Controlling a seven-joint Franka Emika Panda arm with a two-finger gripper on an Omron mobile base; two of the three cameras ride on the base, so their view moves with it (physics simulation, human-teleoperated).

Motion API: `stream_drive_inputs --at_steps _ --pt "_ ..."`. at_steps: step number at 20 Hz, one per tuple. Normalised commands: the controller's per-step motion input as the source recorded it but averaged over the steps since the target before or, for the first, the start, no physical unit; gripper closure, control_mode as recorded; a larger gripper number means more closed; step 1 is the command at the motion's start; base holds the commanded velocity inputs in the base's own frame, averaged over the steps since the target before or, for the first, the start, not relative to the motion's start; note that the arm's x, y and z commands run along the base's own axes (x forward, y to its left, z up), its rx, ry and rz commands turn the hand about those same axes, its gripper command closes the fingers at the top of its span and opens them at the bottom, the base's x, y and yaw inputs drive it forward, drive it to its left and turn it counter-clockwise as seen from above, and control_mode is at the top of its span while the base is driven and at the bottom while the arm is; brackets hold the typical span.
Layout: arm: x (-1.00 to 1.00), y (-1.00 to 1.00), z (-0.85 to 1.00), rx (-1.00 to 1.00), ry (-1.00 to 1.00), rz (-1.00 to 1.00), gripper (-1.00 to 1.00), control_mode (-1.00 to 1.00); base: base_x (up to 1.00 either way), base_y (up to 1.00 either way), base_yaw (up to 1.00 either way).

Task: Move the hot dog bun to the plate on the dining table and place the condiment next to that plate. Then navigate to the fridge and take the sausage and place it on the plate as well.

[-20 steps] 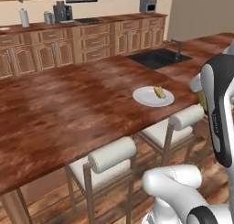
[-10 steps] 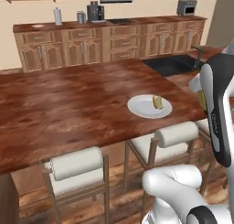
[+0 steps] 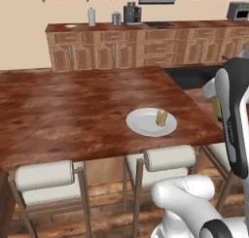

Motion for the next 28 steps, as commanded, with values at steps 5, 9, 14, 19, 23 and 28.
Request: stream_drive_inputs --at_steps 5,9,14,19,23,28 --pt "0.00 0.00 0.00 0.00 0.00 0.00 1.00 1.00 0.75 -0.27 0.09" --pt "0.16 -0.11 0.00 0.07 0.01 0.02 1.00 -1.00 0.52 -0.11 0.01" --pt "0.60 -0.76 -0.21 0.32 0.01 0.32 1.00 -1.00 0.00 0.00 0.00" --pt "0.63 -0.54 -0.56 0.24 0.00 0.55 1.00 -1.00 0.00 0.00 0.00" --pt "0.73 -0.39 -0.83 0.08 0.00 0.45 1.00 -1.00 0.00 0.00 0.00" --pt "0.47 -0.35 -0.90 0.11 0.00 0.38 1.00 -1.00 0.00 0.00 0.00"
